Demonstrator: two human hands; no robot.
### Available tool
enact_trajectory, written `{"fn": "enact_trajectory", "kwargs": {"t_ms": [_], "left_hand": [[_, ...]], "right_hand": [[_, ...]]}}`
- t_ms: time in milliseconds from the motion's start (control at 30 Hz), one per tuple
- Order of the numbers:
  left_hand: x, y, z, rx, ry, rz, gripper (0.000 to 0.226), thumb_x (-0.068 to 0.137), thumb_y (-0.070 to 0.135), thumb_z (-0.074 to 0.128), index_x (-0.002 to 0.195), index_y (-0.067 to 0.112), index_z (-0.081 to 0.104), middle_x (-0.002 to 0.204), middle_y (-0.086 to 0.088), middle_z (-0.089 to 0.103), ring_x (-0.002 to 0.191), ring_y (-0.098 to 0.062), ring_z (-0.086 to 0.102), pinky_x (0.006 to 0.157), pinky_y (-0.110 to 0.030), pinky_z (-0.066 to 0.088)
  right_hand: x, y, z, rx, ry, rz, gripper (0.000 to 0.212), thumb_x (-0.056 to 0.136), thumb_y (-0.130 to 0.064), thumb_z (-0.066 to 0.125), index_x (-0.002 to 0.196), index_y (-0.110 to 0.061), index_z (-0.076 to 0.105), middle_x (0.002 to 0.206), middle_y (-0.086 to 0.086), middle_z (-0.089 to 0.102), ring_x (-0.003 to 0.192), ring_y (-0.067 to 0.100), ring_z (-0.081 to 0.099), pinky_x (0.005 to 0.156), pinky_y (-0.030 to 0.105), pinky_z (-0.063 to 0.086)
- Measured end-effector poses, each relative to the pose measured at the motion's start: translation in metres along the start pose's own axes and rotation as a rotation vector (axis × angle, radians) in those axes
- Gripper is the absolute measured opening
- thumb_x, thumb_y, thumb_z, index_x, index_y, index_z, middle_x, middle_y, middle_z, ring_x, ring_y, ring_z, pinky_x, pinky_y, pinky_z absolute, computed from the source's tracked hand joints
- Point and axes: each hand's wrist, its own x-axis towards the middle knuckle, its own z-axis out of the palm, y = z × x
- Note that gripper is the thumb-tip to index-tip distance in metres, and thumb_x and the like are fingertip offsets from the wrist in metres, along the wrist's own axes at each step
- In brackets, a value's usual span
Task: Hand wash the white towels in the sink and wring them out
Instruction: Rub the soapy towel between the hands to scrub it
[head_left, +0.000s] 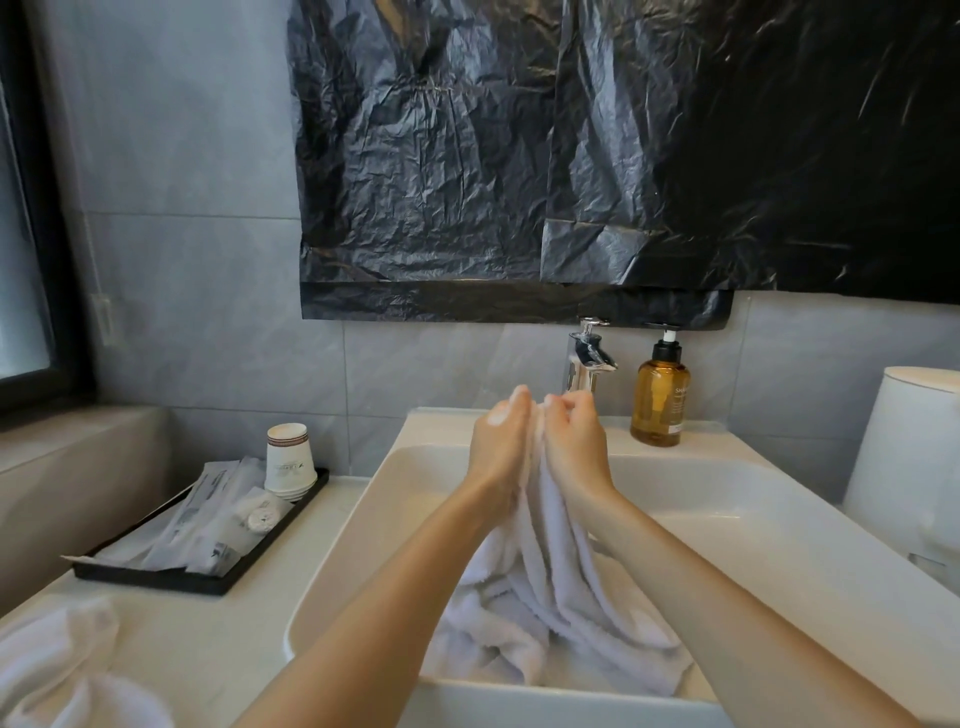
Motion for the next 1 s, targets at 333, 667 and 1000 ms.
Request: {"fn": "enact_trajectory", "kwargs": {"t_ms": [333, 667, 1000], "left_hand": [[0.005, -0.001, -0.002, -0.058, 0.093, 0.026, 0.035, 0.099, 0.031, 0.044, 0.068, 0.017, 0.051, 0.064, 0.002, 0.054, 0.069, -0.017, 0.052, 0.063, -0.028, 0.041], [0.008, 0.001, -0.006, -0.056, 0.110, 0.064, 0.035, 0.101, 0.030, 0.042, 0.071, 0.015, 0.051, 0.068, -0.001, 0.055, 0.068, -0.016, 0.053, 0.063, -0.030, 0.041], [0.003, -0.004, 0.000, -0.065, 0.045, 0.039, 0.034, 0.101, 0.030, 0.043, 0.071, 0.017, 0.053, 0.068, 0.001, 0.057, 0.065, -0.011, 0.053, 0.061, -0.028, 0.042]], "right_hand": [[-0.015, 0.001, -0.001, -0.059, -0.098, -0.108, 0.016, 0.102, -0.025, 0.040, 0.097, -0.011, 0.046, 0.075, -0.005, 0.052, 0.073, 0.008, 0.052, 0.060, 0.018, 0.038], [-0.021, 0.000, 0.004, -0.094, -0.120, -0.187, 0.019, 0.102, -0.027, 0.040, 0.095, -0.012, 0.048, 0.073, -0.006, 0.054, 0.074, 0.012, 0.055, 0.063, 0.025, 0.040], [-0.003, -0.002, 0.003, 0.009, -0.023, 0.004, 0.015, 0.101, -0.023, 0.041, 0.095, -0.012, 0.049, 0.077, -0.005, 0.053, 0.082, 0.018, 0.055, 0.064, 0.027, 0.040]]}}
